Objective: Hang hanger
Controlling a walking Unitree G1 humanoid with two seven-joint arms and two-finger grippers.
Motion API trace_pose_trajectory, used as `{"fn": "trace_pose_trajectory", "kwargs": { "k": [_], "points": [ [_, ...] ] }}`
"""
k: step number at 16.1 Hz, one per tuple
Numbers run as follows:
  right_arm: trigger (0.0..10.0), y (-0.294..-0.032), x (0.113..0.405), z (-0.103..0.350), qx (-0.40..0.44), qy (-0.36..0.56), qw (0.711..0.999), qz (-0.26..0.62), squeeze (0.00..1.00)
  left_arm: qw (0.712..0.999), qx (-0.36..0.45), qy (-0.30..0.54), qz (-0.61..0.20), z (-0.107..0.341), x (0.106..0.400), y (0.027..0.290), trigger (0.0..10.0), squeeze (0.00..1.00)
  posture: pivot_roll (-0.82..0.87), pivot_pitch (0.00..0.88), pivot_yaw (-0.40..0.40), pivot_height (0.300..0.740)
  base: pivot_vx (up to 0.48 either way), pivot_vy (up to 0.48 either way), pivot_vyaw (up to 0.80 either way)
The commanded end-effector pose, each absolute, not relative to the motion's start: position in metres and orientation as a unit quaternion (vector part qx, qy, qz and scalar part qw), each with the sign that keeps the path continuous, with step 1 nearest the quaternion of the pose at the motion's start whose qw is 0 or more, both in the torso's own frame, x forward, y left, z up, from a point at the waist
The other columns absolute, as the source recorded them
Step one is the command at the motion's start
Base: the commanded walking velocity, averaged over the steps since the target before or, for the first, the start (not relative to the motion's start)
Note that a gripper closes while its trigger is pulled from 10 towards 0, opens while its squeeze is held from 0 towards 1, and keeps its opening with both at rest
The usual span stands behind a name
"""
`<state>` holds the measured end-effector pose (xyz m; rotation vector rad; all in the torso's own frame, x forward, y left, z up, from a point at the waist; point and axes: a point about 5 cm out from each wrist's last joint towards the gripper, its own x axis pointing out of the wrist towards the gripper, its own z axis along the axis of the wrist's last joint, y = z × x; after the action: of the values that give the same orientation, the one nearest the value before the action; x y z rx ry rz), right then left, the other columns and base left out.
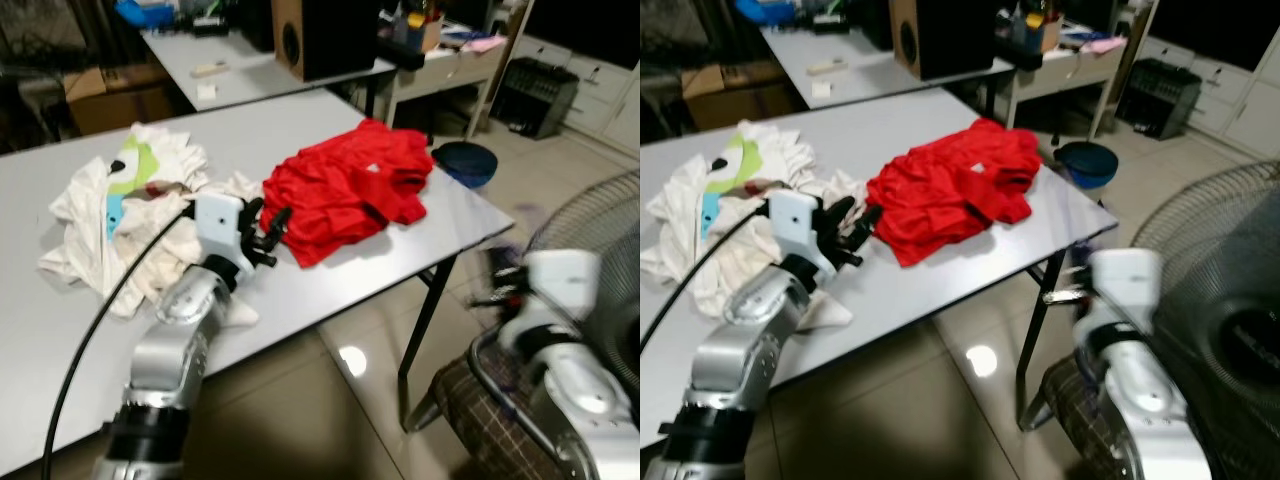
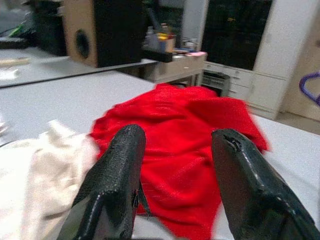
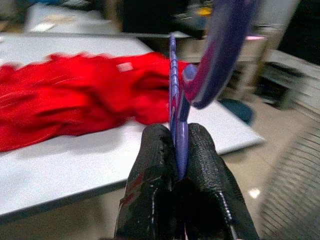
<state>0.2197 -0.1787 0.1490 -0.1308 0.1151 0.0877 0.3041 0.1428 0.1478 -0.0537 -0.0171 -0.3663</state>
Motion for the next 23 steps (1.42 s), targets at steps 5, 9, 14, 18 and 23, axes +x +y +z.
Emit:
{"fn": "trace_pose_trajectory", "kwargs": {
  "k": [5, 9, 14, 18, 23],
  "points": [
    [10.0, -0.180, 0.220, 0.155, -0.063, 0.045, 0.996, 0.041, 0.00, 0.982, -0.030, -0.012, -0.187, 0.150, 0.306, 0.141, 10.0, 0.00, -0.10, 0.000, -0.011, 0.740, 0.335, 0.000, -0.16],
    [10.0, -0.181, 0.213, 0.160, -0.065, 0.035, 0.997, 0.036, 0.00, 0.976, -0.035, -0.004, -0.216, 0.144, 0.305, 0.130, 10.0, 0.00, -0.13, 0.000, 0.009, 0.740, 0.347, 0.000, -0.40],
    [10.0, -0.179, 0.197, 0.168, -0.073, 0.032, 0.994, 0.079, 0.00, 0.965, -0.040, 0.006, -0.258, 0.137, 0.304, 0.111, 10.0, 0.22, -0.19, 0.000, 0.041, 0.740, 0.206, 0.000, -0.16],
    [10.0, -0.178, 0.193, 0.172, -0.075, 0.025, 0.989, 0.123, 0.00, 0.951, -0.065, 0.004, -0.303, 0.139, 0.303, 0.107, 10.0, 1.00, -0.20, 0.000, 0.065, 0.740, 0.000, 0.000, 0.00],
    [10.0, -0.205, 0.186, 0.174, -0.083, 0.035, 0.993, 0.074, 0.00, 0.922, -0.032, 0.064, -0.380, 0.123, 0.307, 0.085, 10.0, 1.00, -0.23, 0.000, 0.121, 0.740, 0.000, 0.000, 0.00]
  ]
}}
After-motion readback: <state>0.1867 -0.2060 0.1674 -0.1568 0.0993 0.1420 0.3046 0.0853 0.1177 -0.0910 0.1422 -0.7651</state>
